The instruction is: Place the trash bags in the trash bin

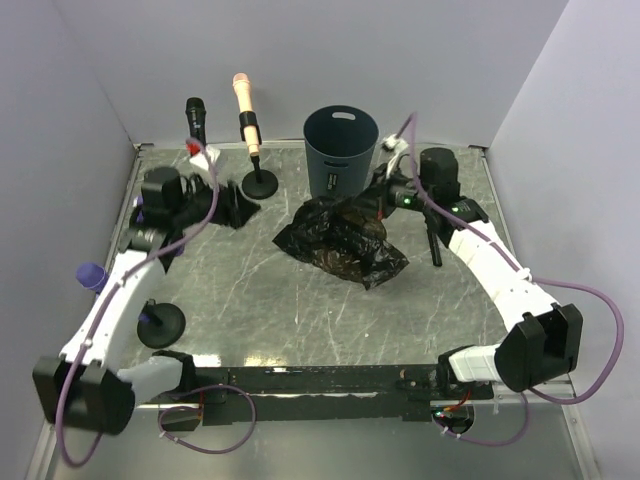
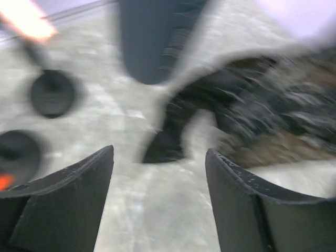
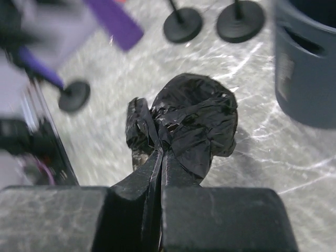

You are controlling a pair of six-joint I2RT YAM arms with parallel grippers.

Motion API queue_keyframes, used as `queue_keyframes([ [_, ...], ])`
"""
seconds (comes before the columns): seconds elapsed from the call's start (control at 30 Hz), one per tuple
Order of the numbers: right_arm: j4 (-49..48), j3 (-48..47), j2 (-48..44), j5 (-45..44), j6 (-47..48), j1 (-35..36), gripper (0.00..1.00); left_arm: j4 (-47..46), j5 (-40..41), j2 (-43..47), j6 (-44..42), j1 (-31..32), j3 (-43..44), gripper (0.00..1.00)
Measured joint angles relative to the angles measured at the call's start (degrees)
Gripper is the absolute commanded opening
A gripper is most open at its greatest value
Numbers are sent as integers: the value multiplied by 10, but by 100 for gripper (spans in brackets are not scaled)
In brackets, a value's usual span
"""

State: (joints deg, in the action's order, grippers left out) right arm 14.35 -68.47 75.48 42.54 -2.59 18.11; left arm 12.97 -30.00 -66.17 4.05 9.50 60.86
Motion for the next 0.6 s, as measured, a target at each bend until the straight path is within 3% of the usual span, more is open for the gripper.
queue_keyframes([
  [0.1, -42, 12, 6, -2, -76, -27, 0, -36, -73, 40, 47, 17, -73, 75],
  [0.27, -76, 10, 28, -15, -140, -26, 0, -107, -81, 3, 131, 78, -169, 80],
  [0.6, -81, -5, 80, -29, -180, -10, 0, -304, -60, -120, 356, 162, -195, 83],
])
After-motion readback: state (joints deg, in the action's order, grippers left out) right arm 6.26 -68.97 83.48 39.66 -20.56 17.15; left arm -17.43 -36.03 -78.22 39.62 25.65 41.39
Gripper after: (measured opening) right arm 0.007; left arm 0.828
